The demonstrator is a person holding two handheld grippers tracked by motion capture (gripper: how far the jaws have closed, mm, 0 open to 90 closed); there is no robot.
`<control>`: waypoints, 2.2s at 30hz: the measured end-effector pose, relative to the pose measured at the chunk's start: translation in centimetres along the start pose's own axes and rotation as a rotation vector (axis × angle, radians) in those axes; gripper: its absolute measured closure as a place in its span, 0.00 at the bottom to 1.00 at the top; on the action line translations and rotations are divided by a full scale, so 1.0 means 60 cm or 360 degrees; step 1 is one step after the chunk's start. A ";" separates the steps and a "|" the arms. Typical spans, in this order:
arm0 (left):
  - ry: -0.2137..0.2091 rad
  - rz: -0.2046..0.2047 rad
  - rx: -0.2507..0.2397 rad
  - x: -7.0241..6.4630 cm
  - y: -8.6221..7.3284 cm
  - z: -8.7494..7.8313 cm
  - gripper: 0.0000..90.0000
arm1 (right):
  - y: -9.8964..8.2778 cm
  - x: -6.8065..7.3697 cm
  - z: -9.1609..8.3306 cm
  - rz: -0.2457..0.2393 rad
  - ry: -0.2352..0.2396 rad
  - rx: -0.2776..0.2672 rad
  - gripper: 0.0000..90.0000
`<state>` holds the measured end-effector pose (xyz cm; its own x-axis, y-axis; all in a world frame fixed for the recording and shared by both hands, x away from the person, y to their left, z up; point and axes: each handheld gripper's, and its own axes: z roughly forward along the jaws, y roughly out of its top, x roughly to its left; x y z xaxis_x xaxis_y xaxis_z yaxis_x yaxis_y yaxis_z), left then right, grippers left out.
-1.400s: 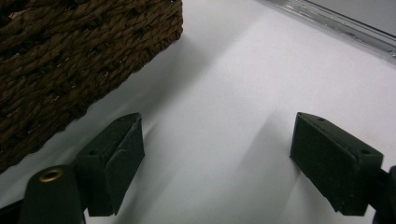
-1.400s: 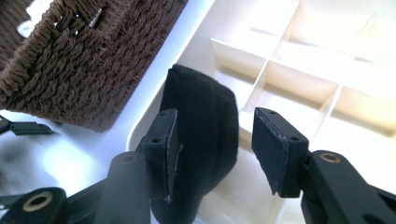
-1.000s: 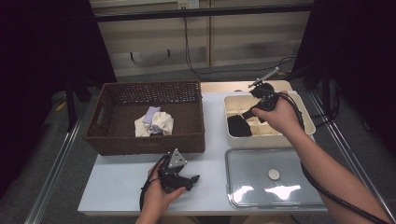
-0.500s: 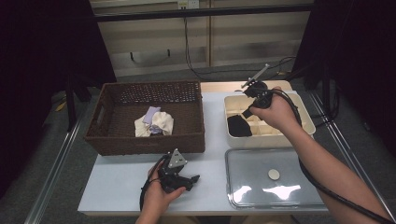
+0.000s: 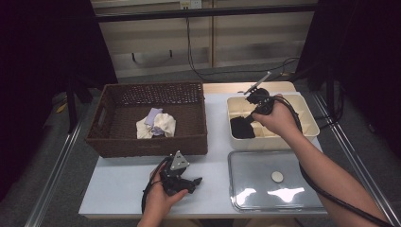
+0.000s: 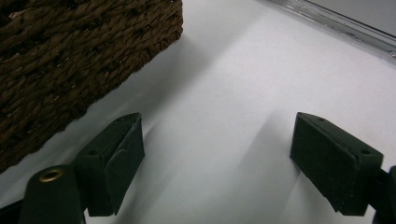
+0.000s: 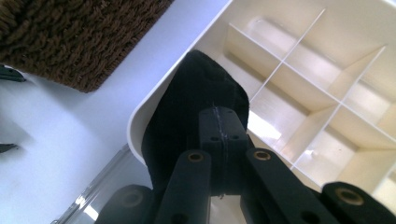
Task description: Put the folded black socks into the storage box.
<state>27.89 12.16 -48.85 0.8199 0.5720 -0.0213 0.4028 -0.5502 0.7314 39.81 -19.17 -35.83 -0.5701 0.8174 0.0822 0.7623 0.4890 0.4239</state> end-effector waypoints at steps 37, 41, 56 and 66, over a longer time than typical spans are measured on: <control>-0.0001 0.0018 0.0018 0.001 0.000 -0.001 0.19 | -0.032 0.016 0.117 -0.0021 0.0186 0.0181 1.00; -0.0001 0.0017 0.0015 0.001 0.000 -0.001 0.19 | -0.026 0.020 0.120 -0.0049 0.0166 0.0243 1.00; 0.0002 0.0015 0.0016 0.001 0.000 -0.001 0.19 | -0.036 0.009 0.109 0.0017 0.0237 0.0140 0.98; 0.0002 0.0017 0.0018 0.001 0.000 -0.001 0.19 | -0.036 0.013 0.071 -0.0013 0.0195 0.0103 0.93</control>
<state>27.90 12.21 -48.79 0.8238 0.5668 -0.0124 0.3983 -0.5631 0.7241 39.03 -18.33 -40.52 -0.6064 0.7721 0.1902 0.7735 0.5174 0.3661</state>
